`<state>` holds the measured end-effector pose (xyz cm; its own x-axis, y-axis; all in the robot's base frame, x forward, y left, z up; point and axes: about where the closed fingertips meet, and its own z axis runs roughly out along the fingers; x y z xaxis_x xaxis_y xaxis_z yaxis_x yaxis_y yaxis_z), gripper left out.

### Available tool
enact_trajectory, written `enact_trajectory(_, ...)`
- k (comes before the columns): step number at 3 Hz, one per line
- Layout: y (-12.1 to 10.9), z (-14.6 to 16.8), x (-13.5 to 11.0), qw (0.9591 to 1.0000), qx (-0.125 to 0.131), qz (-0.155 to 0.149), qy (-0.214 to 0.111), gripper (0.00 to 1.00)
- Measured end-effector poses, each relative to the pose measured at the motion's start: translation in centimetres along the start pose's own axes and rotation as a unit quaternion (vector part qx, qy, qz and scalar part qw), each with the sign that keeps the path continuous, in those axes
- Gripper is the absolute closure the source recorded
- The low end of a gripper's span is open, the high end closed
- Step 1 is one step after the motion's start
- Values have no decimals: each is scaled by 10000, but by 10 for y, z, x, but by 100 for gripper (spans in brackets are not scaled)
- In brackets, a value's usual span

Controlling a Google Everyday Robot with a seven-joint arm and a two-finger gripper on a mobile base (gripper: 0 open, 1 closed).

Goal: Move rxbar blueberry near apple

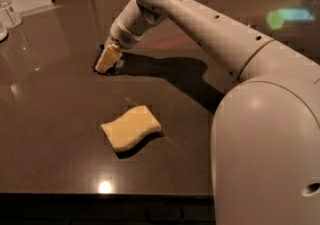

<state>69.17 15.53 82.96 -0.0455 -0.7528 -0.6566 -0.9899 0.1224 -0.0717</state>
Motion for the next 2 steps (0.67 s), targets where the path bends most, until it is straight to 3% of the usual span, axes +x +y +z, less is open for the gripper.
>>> enact_trajectory(2, 5, -8, -3, 9999, -23, 15, 112, 92)
